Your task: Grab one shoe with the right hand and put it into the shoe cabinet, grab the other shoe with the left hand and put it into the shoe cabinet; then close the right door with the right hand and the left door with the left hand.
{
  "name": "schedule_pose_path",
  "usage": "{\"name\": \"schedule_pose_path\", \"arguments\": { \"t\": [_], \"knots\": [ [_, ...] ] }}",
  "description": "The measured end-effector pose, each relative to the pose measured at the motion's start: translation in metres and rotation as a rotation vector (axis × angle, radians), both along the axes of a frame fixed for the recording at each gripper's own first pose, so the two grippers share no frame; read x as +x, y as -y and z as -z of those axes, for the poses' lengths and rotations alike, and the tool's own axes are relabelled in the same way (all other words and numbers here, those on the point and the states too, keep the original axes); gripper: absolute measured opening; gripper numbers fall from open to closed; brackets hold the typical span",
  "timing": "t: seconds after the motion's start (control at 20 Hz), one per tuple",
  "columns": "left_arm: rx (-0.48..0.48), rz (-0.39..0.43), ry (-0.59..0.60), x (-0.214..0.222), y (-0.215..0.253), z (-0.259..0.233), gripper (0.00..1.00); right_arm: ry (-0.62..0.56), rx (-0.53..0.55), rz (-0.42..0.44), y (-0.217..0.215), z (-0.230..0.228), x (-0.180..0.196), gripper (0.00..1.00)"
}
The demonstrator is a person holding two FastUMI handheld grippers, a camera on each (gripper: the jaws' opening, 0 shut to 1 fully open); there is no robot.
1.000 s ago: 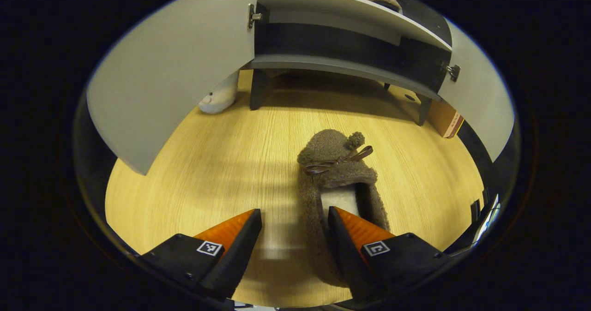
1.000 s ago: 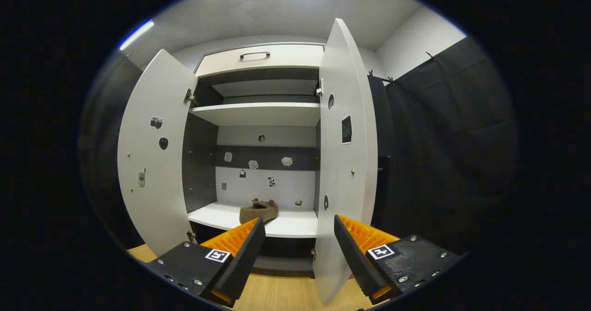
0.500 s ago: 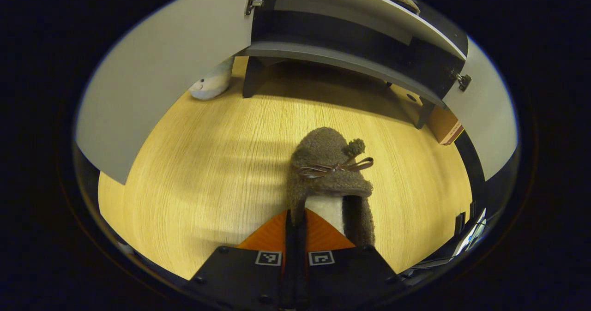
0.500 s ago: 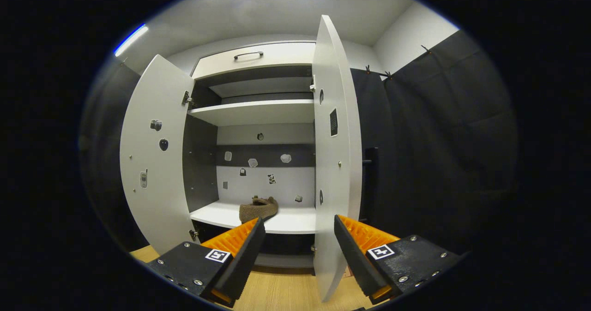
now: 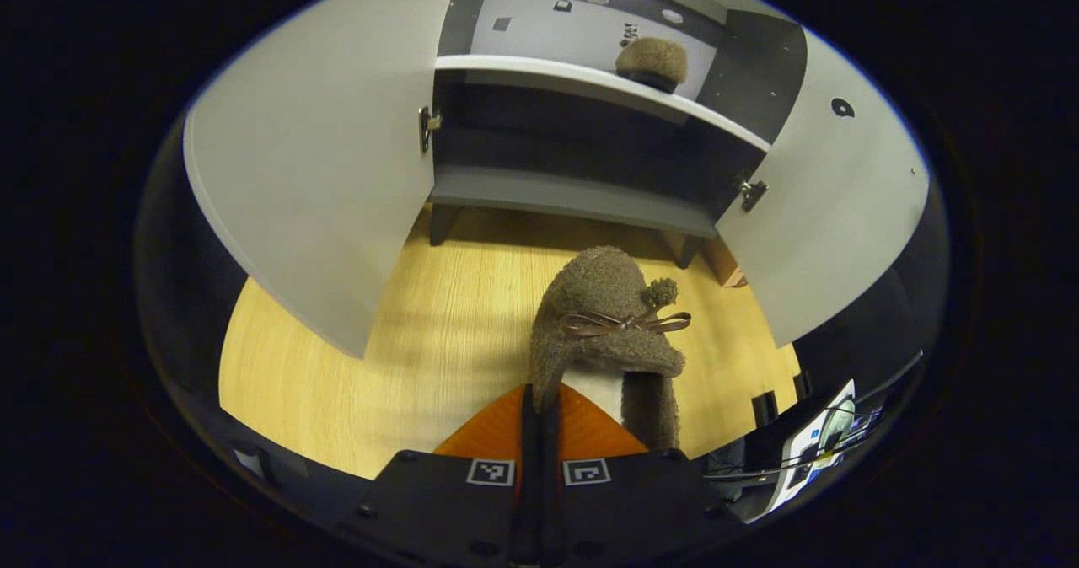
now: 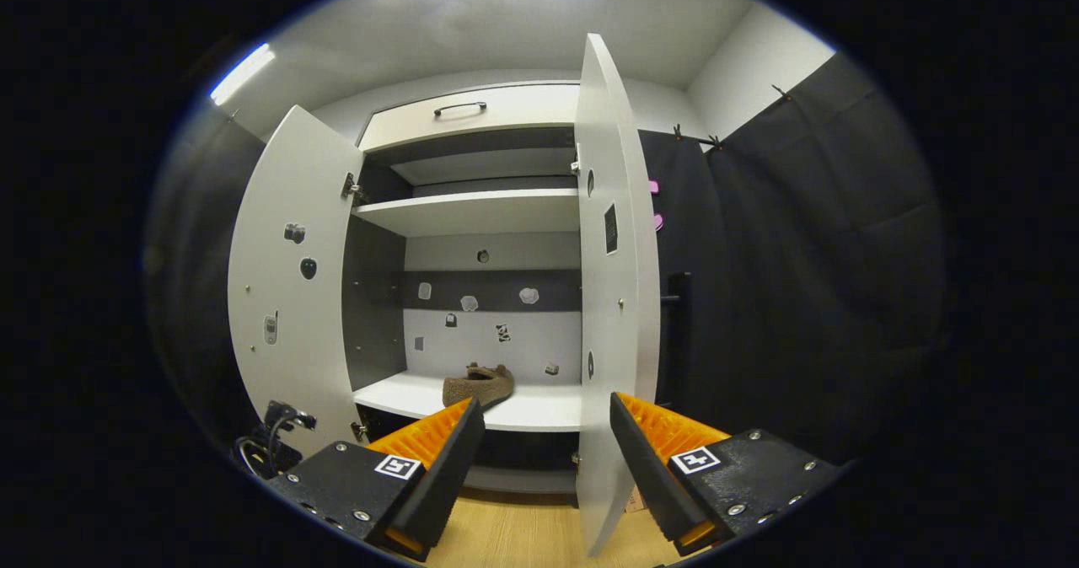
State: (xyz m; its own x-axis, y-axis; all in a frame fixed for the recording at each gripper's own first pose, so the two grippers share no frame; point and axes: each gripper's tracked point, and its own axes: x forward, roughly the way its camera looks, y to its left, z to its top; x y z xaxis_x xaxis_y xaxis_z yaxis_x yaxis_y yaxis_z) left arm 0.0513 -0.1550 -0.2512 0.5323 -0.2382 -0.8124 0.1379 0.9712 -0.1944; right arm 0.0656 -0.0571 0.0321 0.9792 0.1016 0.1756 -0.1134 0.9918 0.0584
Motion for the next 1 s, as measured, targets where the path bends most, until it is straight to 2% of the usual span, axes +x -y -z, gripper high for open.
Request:
{"name": "schedule_pose_path", "arguments": {
  "t": [0.15,0.35,0.5,0.6,0.75,0.85,0.9,1.0],
  "knots": [
    [0.013,-0.005,0.08,0.018,-0.008,-0.065,0.07,-0.008,0.013,0.001,0.008,0.004,-0.001,0.92],
    [-0.029,-0.024,0.172,0.056,-0.002,-0.129,0.07,-0.009,0.026,0.014,0.02,0.006,-0.003,0.92],
    [-0.017,-0.063,0.267,0.11,0.002,-0.155,0.07,-0.016,0.027,0.02,0.029,0.008,-0.002,0.92],
    [-0.032,-0.081,0.322,0.155,0.004,-0.176,0.07,-0.019,0.021,0.035,0.038,0.01,-0.003,0.92],
    [0.004,-0.102,0.394,0.229,-0.001,-0.201,0.07,-0.039,0.014,0.06,0.053,0.013,-0.002,0.92],
    [0.013,-0.115,0.412,0.276,-0.007,-0.21,0.07,-0.054,0.018,0.072,0.059,0.016,-0.002,0.92],
    [0.012,-0.117,0.412,0.296,0.01,-0.202,0.07,-0.06,0.023,0.08,0.063,0.02,-0.002,0.92],
    [0.008,-0.123,0.406,0.323,0.002,-0.206,0.07,-0.071,0.034,0.098,0.067,0.021,-0.002,0.92]
  ]
}}
